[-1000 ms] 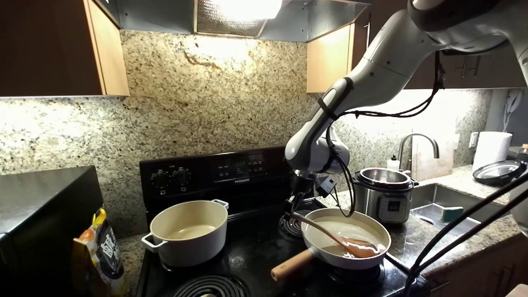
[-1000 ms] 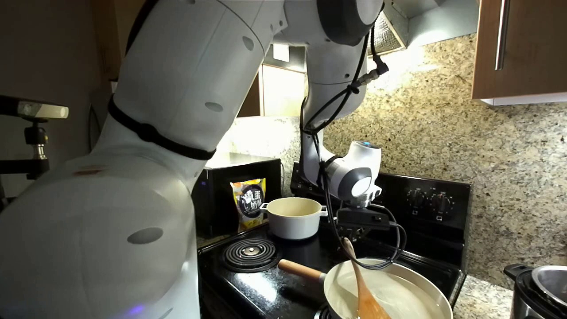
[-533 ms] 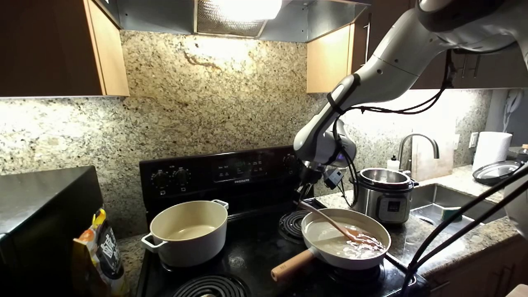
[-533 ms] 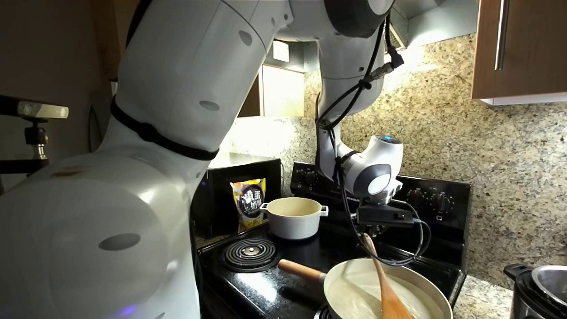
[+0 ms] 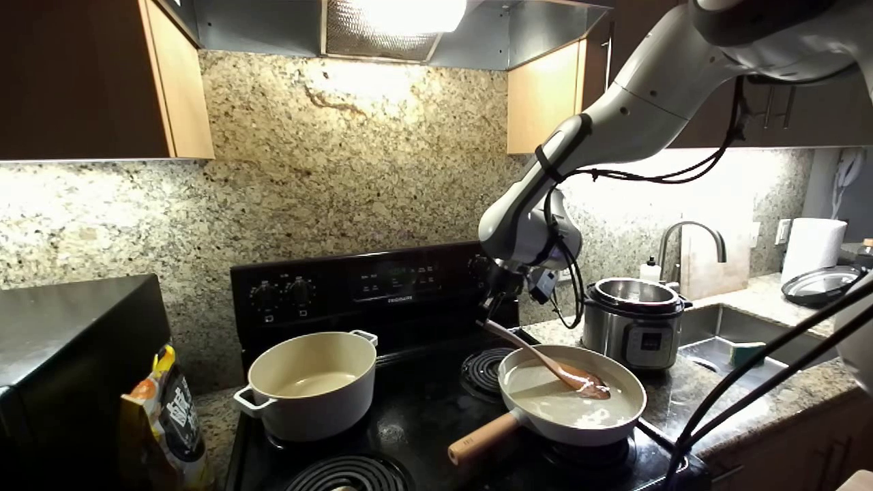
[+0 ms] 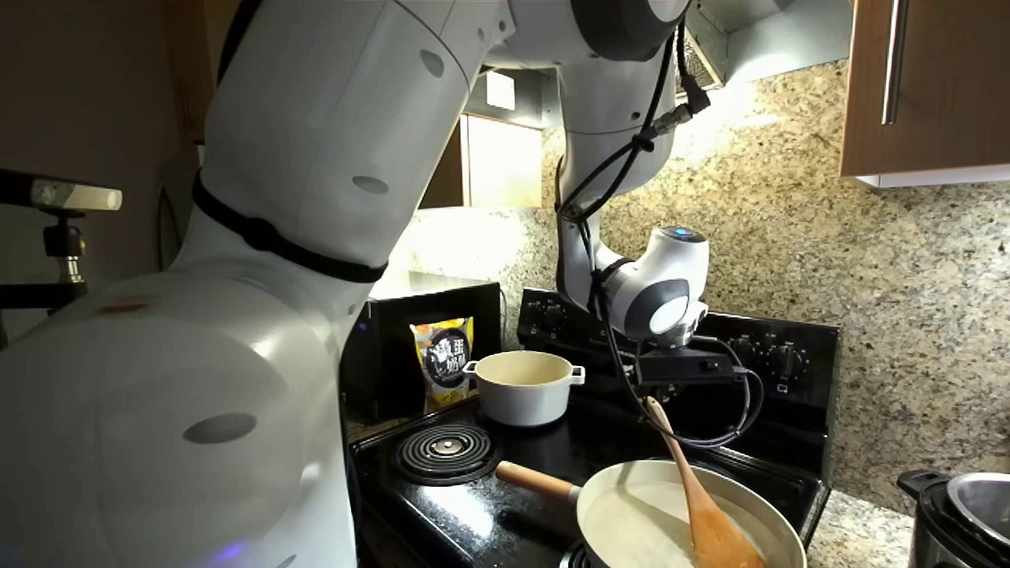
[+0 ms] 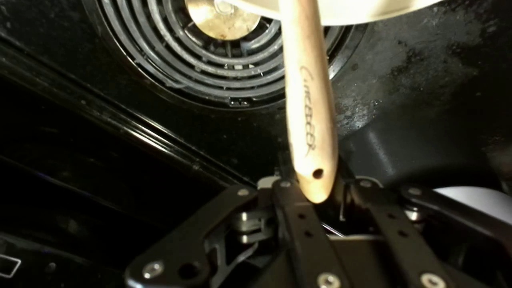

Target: Pick up the cooking stick and stir in the pan

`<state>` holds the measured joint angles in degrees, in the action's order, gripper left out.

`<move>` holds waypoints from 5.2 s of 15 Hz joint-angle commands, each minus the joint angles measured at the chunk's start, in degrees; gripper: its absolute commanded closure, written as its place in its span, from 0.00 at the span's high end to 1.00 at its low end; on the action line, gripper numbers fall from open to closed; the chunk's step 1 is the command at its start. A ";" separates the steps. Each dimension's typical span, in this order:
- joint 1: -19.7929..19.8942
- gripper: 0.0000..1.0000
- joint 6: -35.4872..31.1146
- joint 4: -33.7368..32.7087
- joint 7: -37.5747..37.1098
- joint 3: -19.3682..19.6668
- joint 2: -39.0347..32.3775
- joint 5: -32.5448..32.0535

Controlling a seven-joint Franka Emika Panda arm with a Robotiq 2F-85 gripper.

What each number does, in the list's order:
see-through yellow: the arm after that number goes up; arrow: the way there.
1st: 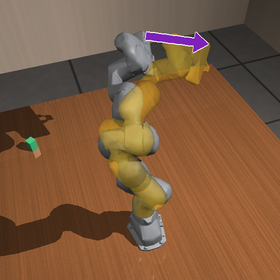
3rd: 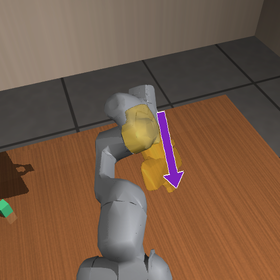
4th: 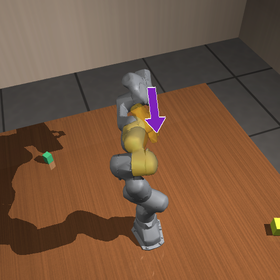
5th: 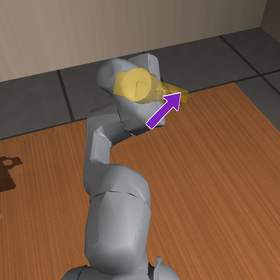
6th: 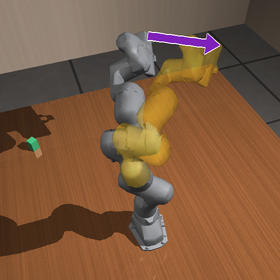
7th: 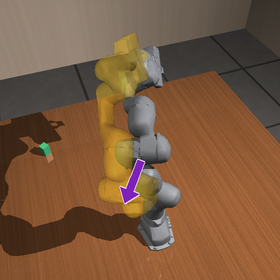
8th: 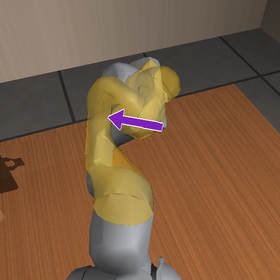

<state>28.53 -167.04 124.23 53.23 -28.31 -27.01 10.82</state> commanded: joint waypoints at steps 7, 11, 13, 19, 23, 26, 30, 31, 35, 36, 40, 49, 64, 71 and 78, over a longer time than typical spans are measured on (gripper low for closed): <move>-2.70 0.11 -1.44 -2.71 8.82 -4.22 -1.20 0.15; 1.38 0.11 -1.71 -2.02 12.33 -10.66 -3.83 3.58; 3.70 0.11 -2.00 -0.63 12.79 -13.75 -5.10 4.71; 13.92 0.11 -7.86 5.84 10.92 -23.25 -9.19 5.81; 23.26 0.11 -13.57 11.54 6.55 -28.94 -12.36 0.58; 27.71 0.11 -14.66 13.31 3.12 -29.23 -13.15 -5.08; 31.85 0.11 -15.18 13.88 -1.18 -28.69 -12.38 -12.29; 32.38 0.11 -14.40 13.40 -1.96 -28.55 -11.87 -13.89; 32.21 0.11 -14.19 11.93 -4.67 -27.17 -10.50 -18.72; 31.94 0.11 -13.72 11.48 -5.02 -27.05 -10.36 -19.85; 27.73 0.11 -15.47 11.16 -7.34 -24.20 -7.01 -21.81; 9.98 0.11 -17.58 9.96 -12.10 -12.32 1.40 -25.14; 4.60 0.11 -17.99 12.13 -9.32 -12.45 -2.41 -22.70; 12.40 0.11 -19.13 15.62 -9.97 -16.55 -5.42 -21.99; 28.80 0.11 -13.73 13.09 -9.57 -24.12 -10.78 -30.46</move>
<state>48.99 -183.86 139.24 43.04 -47.16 -34.52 -15.60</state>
